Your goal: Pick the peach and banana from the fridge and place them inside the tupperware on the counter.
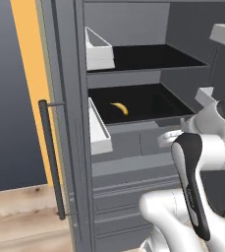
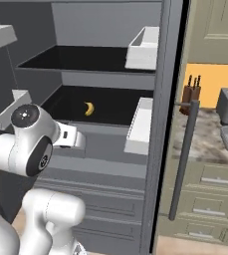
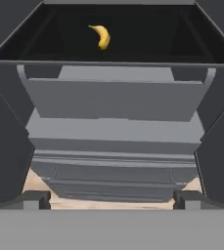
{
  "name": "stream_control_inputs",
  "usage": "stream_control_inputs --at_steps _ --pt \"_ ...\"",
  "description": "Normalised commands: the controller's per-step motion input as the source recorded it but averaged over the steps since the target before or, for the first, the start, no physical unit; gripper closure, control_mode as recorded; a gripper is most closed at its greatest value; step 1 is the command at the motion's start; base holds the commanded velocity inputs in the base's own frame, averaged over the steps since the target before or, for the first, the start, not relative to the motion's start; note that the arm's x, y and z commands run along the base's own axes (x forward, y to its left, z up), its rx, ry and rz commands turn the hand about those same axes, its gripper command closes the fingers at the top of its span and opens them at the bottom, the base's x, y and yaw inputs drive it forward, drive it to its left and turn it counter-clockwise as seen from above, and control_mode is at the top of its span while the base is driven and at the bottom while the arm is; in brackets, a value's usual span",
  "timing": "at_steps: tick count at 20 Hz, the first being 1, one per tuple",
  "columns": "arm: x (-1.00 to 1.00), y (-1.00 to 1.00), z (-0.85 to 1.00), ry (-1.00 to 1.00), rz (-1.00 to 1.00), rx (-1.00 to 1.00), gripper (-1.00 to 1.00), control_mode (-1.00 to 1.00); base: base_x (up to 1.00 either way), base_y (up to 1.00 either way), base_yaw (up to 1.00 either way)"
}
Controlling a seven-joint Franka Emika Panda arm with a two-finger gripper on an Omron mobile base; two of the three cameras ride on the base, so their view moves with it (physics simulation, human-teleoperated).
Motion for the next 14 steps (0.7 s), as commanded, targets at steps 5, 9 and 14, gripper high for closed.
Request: stream_control_inputs --at_steps 5,9,14 --pt "0.00 0.00 0.00 0.00 0.00 0.00 -1.00 1.00 0.56 0.00 0.00" --pt "0.82 0.00 -0.20 0.00 0.01 0.00 -1.00 -1.00 0.00 0.00 0.00" --pt "0.94 0.02 -0.15 0.00 0.03 0.00 -1.00 -1.00 0.00 0.00 0.00"
